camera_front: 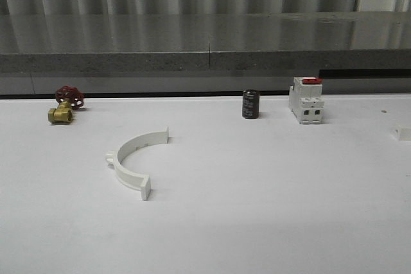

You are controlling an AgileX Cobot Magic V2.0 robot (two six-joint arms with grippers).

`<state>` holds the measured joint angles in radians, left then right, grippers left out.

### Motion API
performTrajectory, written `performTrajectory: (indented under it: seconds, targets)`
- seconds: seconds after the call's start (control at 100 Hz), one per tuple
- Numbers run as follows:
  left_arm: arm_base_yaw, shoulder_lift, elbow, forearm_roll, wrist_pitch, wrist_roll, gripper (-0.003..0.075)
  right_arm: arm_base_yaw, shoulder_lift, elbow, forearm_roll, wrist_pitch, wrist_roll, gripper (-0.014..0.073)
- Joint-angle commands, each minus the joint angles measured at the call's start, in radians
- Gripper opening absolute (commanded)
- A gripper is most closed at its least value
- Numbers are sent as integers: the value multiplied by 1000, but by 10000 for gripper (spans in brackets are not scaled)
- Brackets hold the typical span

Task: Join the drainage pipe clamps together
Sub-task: 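Open the left gripper and lift it away from the clamp half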

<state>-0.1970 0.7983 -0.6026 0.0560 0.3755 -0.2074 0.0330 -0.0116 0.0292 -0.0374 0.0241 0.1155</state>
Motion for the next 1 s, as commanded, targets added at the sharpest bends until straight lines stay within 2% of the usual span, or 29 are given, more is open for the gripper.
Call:
performTrajectory:
  seconds: [0.0, 0.2, 0.34, 0.48, 0.77, 0.87, 0.99]
  targets:
    - [1, -92, 32, 0, -81, 4, 410, 2, -14, -20, -8, -81, -2, -67]
    - [1, -294, 170, 1, -82, 4, 402, 2, -14, -20, -8, -81, -2, -67]
    - [1, -389, 227, 0, -82, 4, 360, 2, -14, -20, -8, -81, -2, -67]
    - [1, -444, 229, 6, -82, 4, 267, 2, -14, -20, -8, -88, -2, -67]
    - [1, -449, 230, 6, -82, 4, -21, 2, -13, -29, 10, -186, -2, -67]
    - [1, -449, 230, 8, -82, 4, -20, 2, -10, -77, 57, -121, -2, -67]
    - [1, -449, 230, 8, -82, 4, -20, 2, 18, -186, 68, 40, -2, -67]
